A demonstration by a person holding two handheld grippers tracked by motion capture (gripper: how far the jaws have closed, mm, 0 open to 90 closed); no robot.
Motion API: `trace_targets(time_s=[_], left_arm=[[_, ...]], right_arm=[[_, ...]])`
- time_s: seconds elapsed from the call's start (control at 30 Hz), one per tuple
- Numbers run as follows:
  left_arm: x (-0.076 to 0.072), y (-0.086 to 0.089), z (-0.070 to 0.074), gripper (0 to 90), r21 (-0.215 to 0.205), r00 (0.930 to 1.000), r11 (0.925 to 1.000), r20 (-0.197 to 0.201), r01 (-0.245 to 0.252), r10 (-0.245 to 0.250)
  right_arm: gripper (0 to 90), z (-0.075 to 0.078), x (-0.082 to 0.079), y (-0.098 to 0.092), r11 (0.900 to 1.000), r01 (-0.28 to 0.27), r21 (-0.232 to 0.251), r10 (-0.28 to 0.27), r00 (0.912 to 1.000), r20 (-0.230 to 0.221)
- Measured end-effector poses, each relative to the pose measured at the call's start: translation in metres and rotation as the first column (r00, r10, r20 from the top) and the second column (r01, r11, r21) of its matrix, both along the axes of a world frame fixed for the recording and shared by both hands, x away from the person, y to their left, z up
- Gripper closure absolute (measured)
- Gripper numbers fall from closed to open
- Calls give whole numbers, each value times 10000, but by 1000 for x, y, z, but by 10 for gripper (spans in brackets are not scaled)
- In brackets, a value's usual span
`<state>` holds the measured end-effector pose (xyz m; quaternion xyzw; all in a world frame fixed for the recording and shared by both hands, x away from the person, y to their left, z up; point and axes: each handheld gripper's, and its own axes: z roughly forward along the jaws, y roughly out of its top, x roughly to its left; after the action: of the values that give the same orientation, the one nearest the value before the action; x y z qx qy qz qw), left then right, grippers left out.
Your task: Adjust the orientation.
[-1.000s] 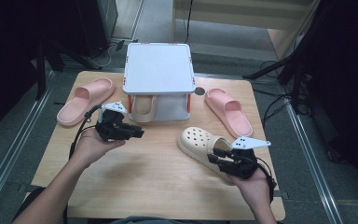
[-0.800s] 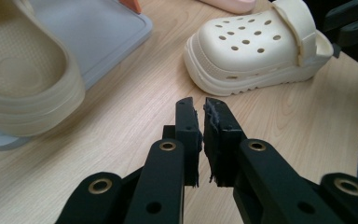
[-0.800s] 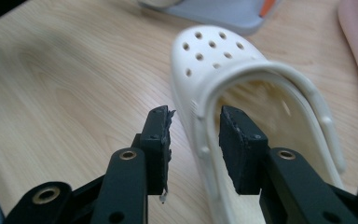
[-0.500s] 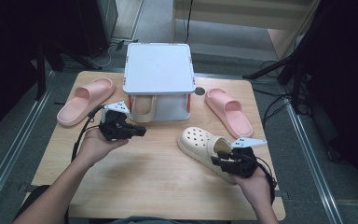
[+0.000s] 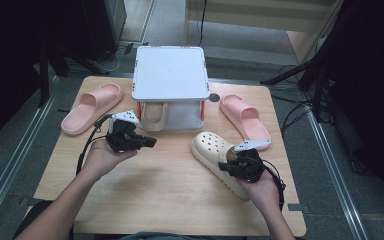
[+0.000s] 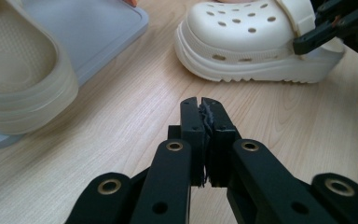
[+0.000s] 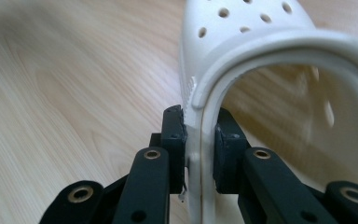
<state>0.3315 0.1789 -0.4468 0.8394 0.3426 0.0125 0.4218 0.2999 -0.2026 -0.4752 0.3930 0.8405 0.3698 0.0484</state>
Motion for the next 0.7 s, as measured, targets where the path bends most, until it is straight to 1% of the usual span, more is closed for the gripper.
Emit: trace_targets(time_s=[0.1, 0.23, 0.3, 0.37, 0.43, 0.57, 0.63, 0.7], left_arm=[[-2, 1, -1, 880, -45, 10000, 10000, 6, -59, 59], [-5, -1, -4, 879, -56, 10000, 10000, 7, -77, 77], [-6, -3, -7, 878, -23, 10000, 10000, 3, -95, 95], [-7, -6, -10, 877, -13, 9999, 9999, -18, -119, 119], [-9, -9, -14, 875, 95, 10000, 9999, -8, -87, 87], [-10, -17, -21, 867, 367, 10000, 9993, -18, -31, 32], [-8, -19, -27, 864, 322, 9996, 9995, -272, 66, -57], [-6, -21, -33, 864, 416, 9993, 9991, -359, -25, 40]], right_arm=[[788, 7, 2, 8, 9995, 91, 299, -91, 10000, 12], [787, 13, 0, 26, 9988, -226, 445, 219, 9996, 171], [786, 15, -2, 37, 9977, -468, 496, 456, 9986, 253], [786, 16, -3, 48, 9969, -581, 527, 567, 9980, 276], [786, 15, -4, 60, 9962, -743, 451, 726, 9966, 377], [785, 9, -3, 80, 9958, -855, 322, 845, 9959, 310], [785, 6, -2, 88, 9950, -926, 373, 918, 9955, 226], [784, 3, -3, 94, 9940, -1051, 317, 1043, 9942, 273]])
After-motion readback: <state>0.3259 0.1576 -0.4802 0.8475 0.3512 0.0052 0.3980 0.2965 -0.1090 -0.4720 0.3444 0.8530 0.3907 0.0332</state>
